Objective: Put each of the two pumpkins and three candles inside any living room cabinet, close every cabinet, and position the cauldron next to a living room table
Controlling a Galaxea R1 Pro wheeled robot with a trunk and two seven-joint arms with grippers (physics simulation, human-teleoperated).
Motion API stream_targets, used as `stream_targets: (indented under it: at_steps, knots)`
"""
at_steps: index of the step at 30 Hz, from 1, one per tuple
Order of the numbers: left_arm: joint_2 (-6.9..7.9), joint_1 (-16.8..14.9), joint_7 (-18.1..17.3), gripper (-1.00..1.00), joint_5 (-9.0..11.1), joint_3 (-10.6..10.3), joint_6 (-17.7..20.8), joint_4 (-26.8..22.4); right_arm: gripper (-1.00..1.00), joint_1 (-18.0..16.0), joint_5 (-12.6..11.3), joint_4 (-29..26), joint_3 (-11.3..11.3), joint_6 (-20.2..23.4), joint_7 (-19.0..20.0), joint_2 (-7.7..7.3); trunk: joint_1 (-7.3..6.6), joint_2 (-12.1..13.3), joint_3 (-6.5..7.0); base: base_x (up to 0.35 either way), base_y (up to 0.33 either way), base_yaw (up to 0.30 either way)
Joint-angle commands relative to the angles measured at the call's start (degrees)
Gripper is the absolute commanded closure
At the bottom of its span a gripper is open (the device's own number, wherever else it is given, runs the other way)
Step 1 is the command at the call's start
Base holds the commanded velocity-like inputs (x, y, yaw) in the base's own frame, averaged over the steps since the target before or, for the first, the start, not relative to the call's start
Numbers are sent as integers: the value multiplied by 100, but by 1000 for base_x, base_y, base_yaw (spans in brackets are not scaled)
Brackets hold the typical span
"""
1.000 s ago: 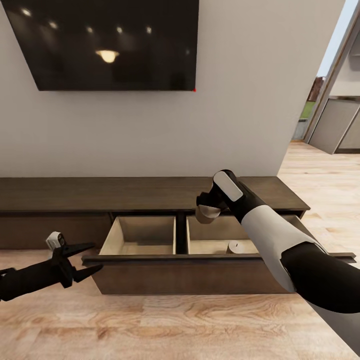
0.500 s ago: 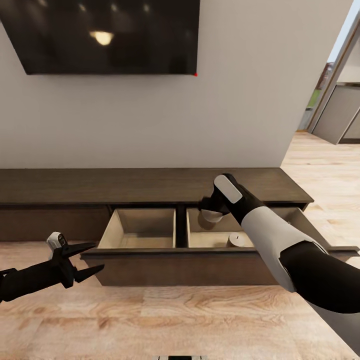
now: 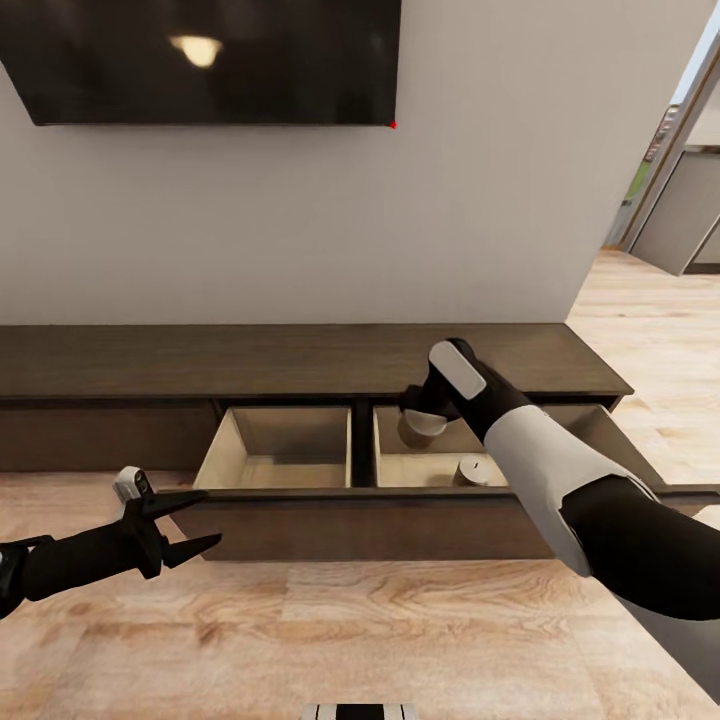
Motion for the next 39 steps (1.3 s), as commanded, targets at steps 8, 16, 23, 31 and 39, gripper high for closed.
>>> stream_targets:
  at_steps: [8, 16, 23, 31, 39]
  knots:
    - [0, -7, -59, -100, -100, -11, 2, 4, 100, -78, 36, 8, 160, -52, -65, -15, -1, -2, -5, 0, 0, 0]
    - [0, -7, -59, -100, -102, -11, 2, 5, 100, -79, 41, 17, 166, -54, -58, -12, -1, -2, -5, 0, 0, 0]
    - [0, -7, -59, -100, -102, -11, 2, 4, 100, -81, 35, 32, 166, -42, -56, -12, -1, -2, -5, 0, 0, 0]
    - [0, -7, -59, -100, -105, -11, 2, 4, 100, -81, 30, 50, 166, -38, -52, -12, 19, -13, -182, 0, 0, 0]
    - [0, -7, -59, -100, -110, -11, 2, 4, 100, -81, 24, 50, 166, -37, -48, -12, 40, -24, -359, 0, 0, 0]
